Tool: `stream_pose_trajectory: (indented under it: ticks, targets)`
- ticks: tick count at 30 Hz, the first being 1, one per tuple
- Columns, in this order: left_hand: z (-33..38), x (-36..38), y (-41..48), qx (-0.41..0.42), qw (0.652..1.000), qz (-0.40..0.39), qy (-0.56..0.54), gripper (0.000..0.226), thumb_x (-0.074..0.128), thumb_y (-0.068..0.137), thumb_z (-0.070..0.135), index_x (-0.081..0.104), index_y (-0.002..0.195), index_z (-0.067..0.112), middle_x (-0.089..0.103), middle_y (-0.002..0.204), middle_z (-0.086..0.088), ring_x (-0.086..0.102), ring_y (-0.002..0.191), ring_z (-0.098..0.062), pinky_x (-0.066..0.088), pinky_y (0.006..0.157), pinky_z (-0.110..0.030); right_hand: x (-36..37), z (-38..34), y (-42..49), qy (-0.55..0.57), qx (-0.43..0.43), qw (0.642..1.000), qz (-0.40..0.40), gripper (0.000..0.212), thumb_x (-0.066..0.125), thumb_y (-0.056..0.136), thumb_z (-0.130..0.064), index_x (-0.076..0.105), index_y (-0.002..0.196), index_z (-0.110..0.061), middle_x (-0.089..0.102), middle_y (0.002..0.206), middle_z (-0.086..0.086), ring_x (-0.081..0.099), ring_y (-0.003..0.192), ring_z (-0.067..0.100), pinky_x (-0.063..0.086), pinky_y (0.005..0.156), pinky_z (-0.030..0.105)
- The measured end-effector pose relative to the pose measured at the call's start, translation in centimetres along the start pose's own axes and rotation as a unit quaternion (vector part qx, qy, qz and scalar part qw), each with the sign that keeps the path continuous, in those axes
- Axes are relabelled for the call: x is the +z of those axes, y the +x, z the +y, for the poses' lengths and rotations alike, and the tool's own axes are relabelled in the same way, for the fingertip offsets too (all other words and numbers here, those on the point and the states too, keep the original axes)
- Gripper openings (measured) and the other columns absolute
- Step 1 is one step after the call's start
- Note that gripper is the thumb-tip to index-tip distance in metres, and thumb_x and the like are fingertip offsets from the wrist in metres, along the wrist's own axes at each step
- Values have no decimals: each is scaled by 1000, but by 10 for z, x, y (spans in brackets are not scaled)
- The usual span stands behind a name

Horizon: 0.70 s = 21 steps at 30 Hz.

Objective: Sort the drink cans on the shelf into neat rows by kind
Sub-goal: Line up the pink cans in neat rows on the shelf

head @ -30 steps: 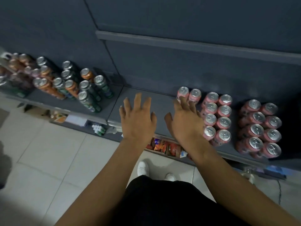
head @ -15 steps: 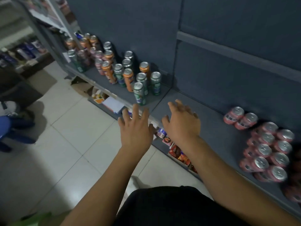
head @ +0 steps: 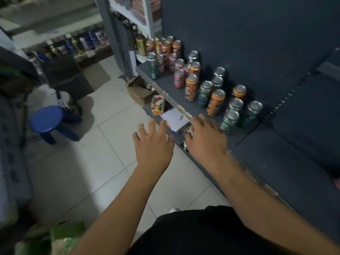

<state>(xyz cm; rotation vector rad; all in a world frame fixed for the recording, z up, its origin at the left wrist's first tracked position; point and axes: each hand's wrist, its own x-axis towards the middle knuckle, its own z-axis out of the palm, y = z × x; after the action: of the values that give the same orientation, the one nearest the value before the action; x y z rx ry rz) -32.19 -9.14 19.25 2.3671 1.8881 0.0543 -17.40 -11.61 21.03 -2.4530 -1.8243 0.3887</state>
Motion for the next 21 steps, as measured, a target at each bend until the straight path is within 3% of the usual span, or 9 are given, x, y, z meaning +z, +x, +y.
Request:
stream_pose_trajectory:
  ticks: [4,11,21]
  targets:
    - [-32,1,25,-35,999,1,-12,53,41,104,47,34,151,26,31,161,-6,30,144,-41,31,114,-54,1,-33,37,-7,-23,1000,-10,57,43,102,-39,31,155,-25,28,164,3,29,148,33,39,108,52]
    - [-62,0,91,-70,998,-9,-6,52,41,104,46,33,152,27,32,160,-6,31,143,-41,32,113,-52,5,-69,120,-12,-60,998,-30,56,42,101,-38,31,154,-21,32,160,5,34,143,35,43,105,52]
    - [-63,-8,263,-90,996,-23,11,52,44,103,48,35,149,27,34,159,-6,32,144,-42,32,113,-52,-22,-85,303,22,-66,998,-7,55,46,100,-39,41,150,-18,40,155,8,40,139,35,41,101,48]
